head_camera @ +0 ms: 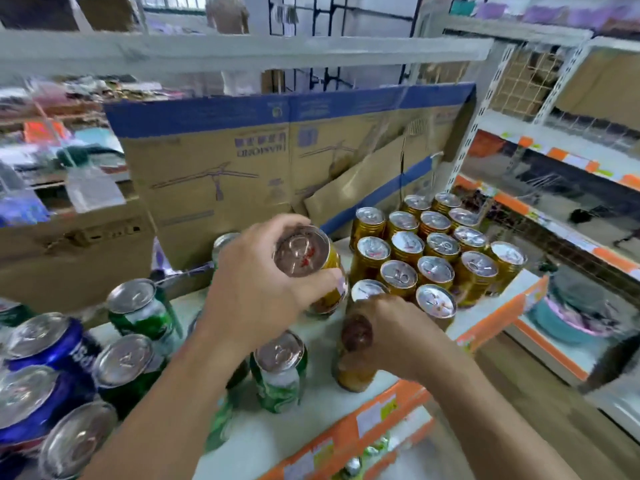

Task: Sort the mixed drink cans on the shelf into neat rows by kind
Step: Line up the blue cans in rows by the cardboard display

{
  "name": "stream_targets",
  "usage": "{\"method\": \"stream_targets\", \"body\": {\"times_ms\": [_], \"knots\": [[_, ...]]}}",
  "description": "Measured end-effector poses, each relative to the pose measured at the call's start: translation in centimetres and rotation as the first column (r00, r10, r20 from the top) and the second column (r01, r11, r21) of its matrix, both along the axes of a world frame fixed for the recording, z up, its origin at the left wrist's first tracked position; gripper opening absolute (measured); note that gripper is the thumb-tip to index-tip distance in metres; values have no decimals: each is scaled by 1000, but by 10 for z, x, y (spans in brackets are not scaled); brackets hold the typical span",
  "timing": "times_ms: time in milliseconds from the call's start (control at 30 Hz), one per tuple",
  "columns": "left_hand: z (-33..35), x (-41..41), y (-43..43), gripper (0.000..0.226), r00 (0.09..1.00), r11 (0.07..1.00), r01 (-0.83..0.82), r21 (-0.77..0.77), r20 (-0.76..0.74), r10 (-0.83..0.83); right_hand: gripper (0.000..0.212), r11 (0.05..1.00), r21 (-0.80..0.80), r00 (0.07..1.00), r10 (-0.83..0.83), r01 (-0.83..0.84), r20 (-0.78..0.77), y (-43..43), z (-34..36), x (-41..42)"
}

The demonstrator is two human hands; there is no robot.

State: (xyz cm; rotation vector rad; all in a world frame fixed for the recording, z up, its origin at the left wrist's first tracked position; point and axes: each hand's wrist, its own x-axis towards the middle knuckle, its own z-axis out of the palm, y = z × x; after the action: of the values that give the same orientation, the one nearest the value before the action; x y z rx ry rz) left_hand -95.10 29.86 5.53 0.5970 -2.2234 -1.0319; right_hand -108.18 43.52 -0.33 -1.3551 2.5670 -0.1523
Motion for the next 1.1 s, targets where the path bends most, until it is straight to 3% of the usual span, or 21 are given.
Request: {"method": "stream_targets", "body": {"times_ms": [100,167,333,500,733,867,1100], "knots": [[13,-33,-10,50,998,998,-57,-15,18,58,40,995,9,995,104,-104,11,-4,4,-14],[20,-59,-15,51,995,995,-82,-52,46,84,39,987,-93,989,138,-133,52,-6,14,-29],[17,-119,-17,54,978,989,-109,-100,166,124,19,926,-374,988,93,-40,125,-13,24,-83],[-12,-159,-20,58,942,976,-167,-142,270,201,11,864,-502,986,62,24,153,-20,19,-122],[-42,-177,-33,68,843,972,-160,-175,488,226,10,894,-446,979,137,-56,152,-35,8,-152],[-61,-173,-31,49,789,983,-136,-124,586,183,26,914,-390,970,186,-113,155,-47,5,-157],[-61,-162,-35,76,688,998,-68,10,724,39,50,915,-266,917,357,-304,179,-74,2,-155]]}}
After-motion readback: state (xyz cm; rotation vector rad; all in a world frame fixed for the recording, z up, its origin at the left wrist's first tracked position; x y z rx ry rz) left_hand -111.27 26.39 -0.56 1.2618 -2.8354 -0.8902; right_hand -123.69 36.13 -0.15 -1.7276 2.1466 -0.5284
